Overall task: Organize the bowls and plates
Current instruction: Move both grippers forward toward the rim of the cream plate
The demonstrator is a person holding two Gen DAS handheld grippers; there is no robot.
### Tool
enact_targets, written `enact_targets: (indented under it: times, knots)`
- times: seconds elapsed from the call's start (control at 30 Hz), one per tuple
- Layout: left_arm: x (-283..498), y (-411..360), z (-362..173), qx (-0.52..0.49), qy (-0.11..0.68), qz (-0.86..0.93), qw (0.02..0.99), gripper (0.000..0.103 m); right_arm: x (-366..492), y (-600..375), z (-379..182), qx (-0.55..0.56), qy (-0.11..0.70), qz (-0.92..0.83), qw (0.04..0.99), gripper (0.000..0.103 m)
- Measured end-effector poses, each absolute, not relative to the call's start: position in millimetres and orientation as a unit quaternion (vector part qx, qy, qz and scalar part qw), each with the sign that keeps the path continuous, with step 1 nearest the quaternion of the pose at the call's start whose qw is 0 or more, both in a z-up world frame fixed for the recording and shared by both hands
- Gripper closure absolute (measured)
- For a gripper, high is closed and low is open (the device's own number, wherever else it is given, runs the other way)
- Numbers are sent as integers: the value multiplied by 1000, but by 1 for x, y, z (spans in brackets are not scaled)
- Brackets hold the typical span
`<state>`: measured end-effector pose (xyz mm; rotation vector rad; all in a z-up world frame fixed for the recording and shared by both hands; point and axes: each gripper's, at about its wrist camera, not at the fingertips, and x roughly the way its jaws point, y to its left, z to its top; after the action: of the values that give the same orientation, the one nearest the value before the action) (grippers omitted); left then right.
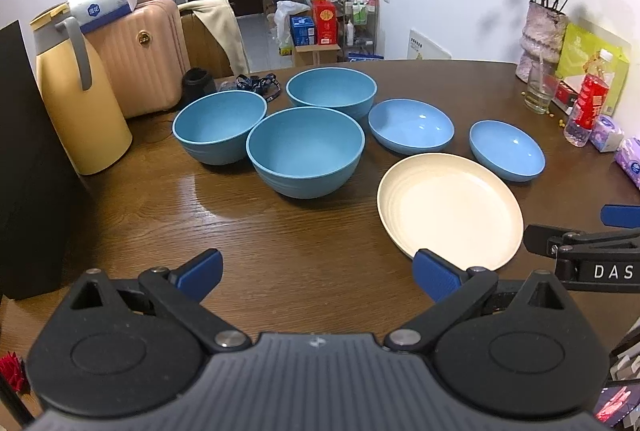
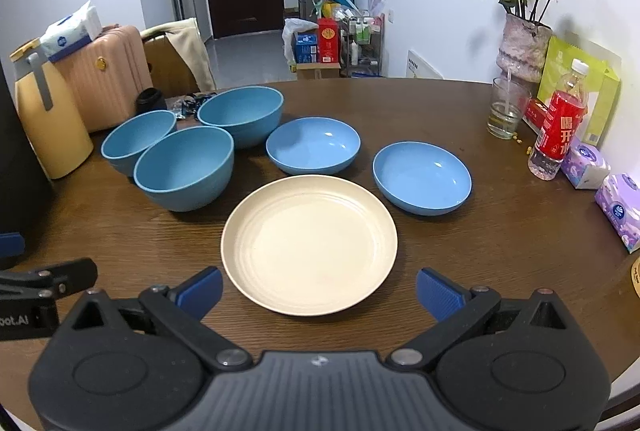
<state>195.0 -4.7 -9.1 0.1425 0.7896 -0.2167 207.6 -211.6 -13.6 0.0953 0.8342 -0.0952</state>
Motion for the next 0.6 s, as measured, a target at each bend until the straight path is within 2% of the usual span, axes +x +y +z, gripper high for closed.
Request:
enact_targets:
  times: [0.6]
  knots:
    - [247,-56,-32,51,440,-59,895,0,267,-269,-43,46,453,-53,889,0]
